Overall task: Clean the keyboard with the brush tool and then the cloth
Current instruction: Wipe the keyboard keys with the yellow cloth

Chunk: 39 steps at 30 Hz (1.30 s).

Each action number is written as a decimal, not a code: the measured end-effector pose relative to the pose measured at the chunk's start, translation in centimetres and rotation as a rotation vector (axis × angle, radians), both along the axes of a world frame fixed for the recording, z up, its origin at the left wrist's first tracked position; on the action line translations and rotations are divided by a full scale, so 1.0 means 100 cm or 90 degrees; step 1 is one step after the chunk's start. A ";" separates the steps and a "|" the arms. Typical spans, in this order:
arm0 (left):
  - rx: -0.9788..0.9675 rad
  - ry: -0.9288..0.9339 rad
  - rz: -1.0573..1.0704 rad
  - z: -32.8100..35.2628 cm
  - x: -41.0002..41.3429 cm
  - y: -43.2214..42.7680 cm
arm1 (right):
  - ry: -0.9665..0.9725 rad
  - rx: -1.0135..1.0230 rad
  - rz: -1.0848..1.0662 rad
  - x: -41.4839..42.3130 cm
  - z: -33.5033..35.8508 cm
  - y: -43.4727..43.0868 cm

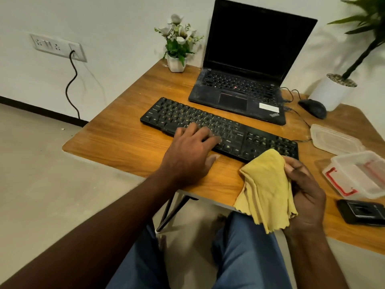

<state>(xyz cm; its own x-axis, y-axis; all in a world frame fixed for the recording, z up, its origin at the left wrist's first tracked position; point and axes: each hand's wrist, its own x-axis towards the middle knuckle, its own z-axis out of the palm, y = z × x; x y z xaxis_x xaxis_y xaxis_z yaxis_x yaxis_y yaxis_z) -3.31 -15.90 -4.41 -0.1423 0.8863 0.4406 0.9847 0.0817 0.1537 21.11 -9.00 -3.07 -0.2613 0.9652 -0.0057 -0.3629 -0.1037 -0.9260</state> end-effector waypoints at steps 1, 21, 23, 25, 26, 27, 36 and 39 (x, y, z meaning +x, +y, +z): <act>-0.001 0.005 -0.001 0.001 0.002 0.003 | 0.012 -0.021 0.008 0.003 0.001 0.002; 0.029 0.055 -0.047 0.003 0.031 0.039 | -0.361 0.215 -0.021 -0.010 0.001 0.001; 0.032 0.058 -0.053 0.001 0.032 0.040 | -0.412 0.253 0.024 -0.008 0.001 0.001; 0.035 0.059 -0.059 0.000 0.032 0.040 | -0.473 0.298 0.044 -0.007 0.000 0.001; 0.036 0.056 -0.060 0.000 0.031 0.039 | -0.484 0.309 0.038 -0.006 0.000 0.002; 0.037 0.052 -0.062 0.000 0.032 0.039 | -0.479 0.305 0.022 -0.004 -0.001 0.002; 0.031 0.027 -0.065 0.001 0.033 0.038 | -0.386 0.222 -0.049 0.018 0.001 0.007; 0.034 0.029 -0.070 0.001 0.033 0.038 | -0.330 0.199 -0.108 0.032 0.011 0.004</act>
<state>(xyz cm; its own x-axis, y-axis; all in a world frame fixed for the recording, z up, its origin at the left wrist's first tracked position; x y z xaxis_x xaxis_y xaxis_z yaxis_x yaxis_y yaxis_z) 0.00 -12.13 -4.27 -0.0249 0.8702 0.4921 0.9934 -0.0338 0.1099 24.33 -8.65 -1.96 -0.1429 0.9697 0.1984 0.1534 0.2197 -0.9634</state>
